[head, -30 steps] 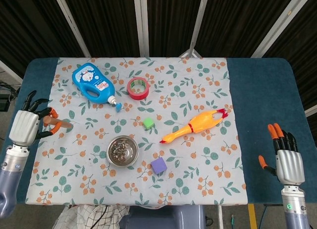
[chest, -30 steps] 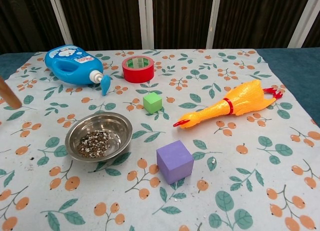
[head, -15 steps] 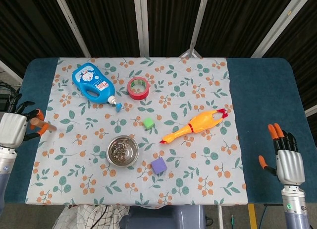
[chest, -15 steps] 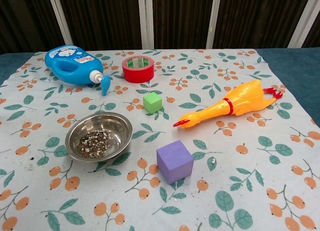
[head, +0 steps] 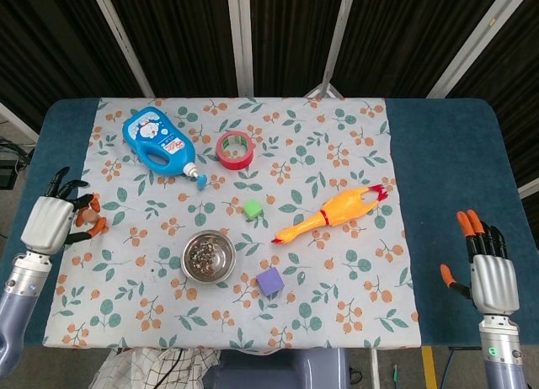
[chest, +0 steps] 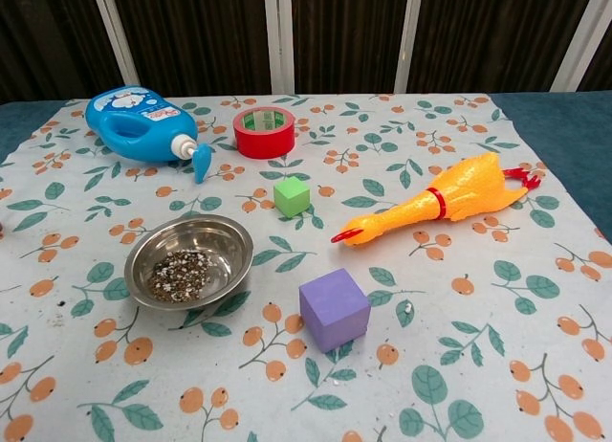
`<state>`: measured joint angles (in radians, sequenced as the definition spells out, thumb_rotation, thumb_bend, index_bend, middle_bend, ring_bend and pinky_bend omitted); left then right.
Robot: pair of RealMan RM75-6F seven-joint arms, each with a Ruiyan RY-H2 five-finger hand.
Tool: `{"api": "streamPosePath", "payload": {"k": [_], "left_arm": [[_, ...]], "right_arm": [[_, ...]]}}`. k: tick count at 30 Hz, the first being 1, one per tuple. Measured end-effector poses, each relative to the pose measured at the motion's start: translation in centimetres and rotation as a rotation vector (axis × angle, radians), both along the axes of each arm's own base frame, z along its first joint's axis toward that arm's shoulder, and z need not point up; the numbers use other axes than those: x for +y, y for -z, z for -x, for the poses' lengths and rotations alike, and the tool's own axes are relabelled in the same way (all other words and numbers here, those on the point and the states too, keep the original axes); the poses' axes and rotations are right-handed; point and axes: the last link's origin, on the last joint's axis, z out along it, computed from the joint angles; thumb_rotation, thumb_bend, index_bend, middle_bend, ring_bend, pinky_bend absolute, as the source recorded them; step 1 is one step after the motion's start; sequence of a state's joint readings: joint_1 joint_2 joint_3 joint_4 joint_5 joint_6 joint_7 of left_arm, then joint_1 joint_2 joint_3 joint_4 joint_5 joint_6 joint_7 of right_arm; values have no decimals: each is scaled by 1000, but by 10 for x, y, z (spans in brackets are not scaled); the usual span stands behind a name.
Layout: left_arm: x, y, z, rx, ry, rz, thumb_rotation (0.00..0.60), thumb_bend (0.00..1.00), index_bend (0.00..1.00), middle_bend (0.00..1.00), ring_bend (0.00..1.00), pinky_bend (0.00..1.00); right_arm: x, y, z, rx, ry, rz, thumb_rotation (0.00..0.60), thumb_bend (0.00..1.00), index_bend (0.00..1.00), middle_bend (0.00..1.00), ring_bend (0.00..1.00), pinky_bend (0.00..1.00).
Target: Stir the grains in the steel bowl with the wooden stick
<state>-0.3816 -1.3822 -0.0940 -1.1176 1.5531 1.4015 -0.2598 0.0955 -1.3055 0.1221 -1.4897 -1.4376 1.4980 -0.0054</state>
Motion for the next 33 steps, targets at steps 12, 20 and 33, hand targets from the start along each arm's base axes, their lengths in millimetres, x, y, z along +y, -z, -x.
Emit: {"api": "streamPosePath", "payload": {"k": [12, 20, 33], "left_arm": [[-4, 16, -14, -110, -63, 40, 600, 390, 253, 254, 78, 0], [-3, 15, -20, -176, -89, 19, 600, 364, 214, 197, 40, 0], [-17, 3, -39, -298, -66, -36, 600, 357, 206, 187, 23, 0]], "right_arm": [[0, 0, 0, -3, 1, -3, 600, 353, 0, 0, 0, 0], [0, 0, 0, -2, 1, -5, 600, 352, 0, 0, 0, 0], [1, -1, 1, -5, 3, -5, 600, 352, 0, 0, 0, 0]]}}
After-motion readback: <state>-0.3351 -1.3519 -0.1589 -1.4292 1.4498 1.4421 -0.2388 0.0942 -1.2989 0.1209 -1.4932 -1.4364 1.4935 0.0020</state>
